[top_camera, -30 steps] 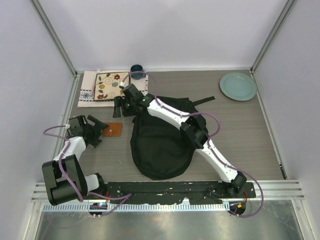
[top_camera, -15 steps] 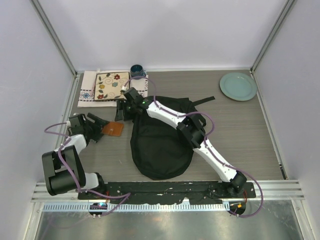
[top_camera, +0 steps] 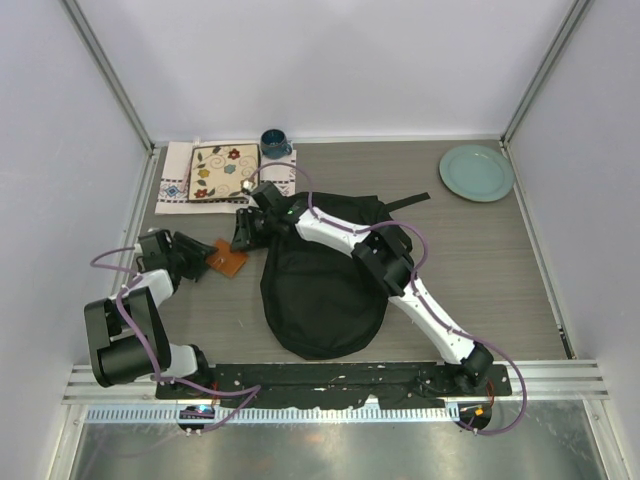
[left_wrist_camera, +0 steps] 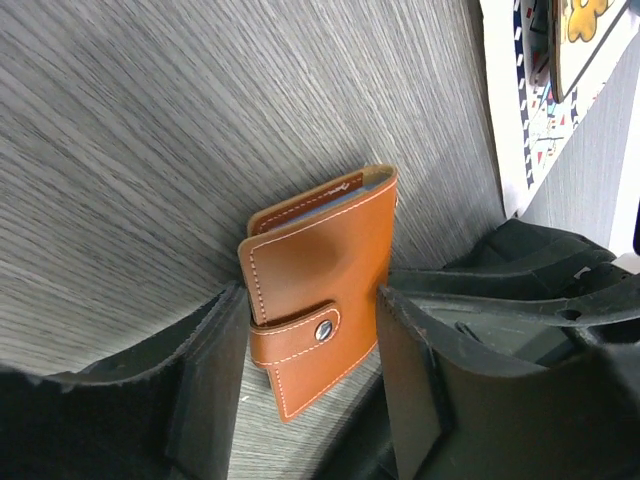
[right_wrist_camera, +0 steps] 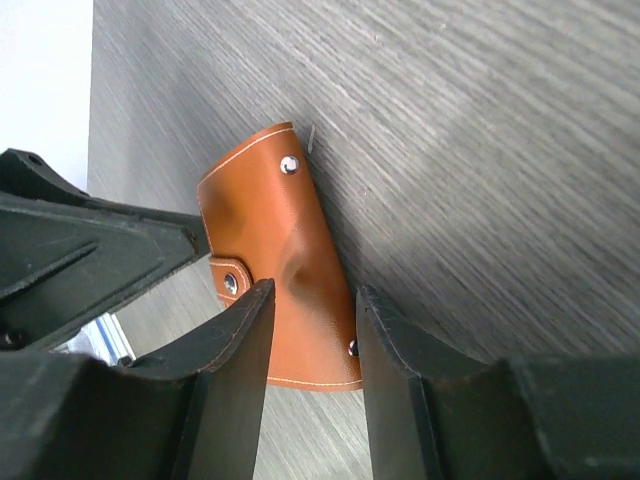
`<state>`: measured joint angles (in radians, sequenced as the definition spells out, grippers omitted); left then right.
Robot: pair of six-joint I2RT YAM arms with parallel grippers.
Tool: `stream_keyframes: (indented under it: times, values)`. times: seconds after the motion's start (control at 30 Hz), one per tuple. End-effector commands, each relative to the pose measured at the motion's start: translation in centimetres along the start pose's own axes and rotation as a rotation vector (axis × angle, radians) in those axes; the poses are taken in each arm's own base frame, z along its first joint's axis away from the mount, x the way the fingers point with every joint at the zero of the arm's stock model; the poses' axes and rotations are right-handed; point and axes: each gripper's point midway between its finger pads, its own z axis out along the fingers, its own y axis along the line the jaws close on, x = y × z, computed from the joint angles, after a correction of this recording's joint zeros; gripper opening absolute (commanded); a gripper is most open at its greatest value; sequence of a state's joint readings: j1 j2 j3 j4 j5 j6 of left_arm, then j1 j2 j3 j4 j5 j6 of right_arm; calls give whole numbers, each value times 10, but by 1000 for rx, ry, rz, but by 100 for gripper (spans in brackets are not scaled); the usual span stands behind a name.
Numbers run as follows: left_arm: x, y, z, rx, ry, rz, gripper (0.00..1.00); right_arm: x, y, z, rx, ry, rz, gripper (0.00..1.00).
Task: Pack the student bag
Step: Pick up the personal item from the center of the board.
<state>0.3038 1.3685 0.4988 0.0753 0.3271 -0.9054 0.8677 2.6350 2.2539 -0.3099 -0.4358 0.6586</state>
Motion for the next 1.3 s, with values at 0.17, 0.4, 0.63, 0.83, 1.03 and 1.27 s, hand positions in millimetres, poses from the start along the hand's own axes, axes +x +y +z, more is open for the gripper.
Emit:
stream_keyframes:
  times: [0.17,0.4,0.63,0.83,1.03,1.27]
  values:
    - [0,-11,-3,53,19,17,41,-1,59,-26,-169,21,-19,43]
    - [3,-11,-2,60,40,13,21,4,63,-23,-189,31,-1,43]
    - [5,-13,-9,54,46,38,2,-4,69,-30,-185,-6,-8,12]
    - [2,-24,-24,75,34,63,0,-14,86,-46,-205,-35,-20,0]
    - [1,-36,-56,75,12,109,33,-21,107,-73,-245,-97,-27,0]
    - [-2,-58,-111,115,-89,169,94,-18,122,-118,-265,-185,3,0]
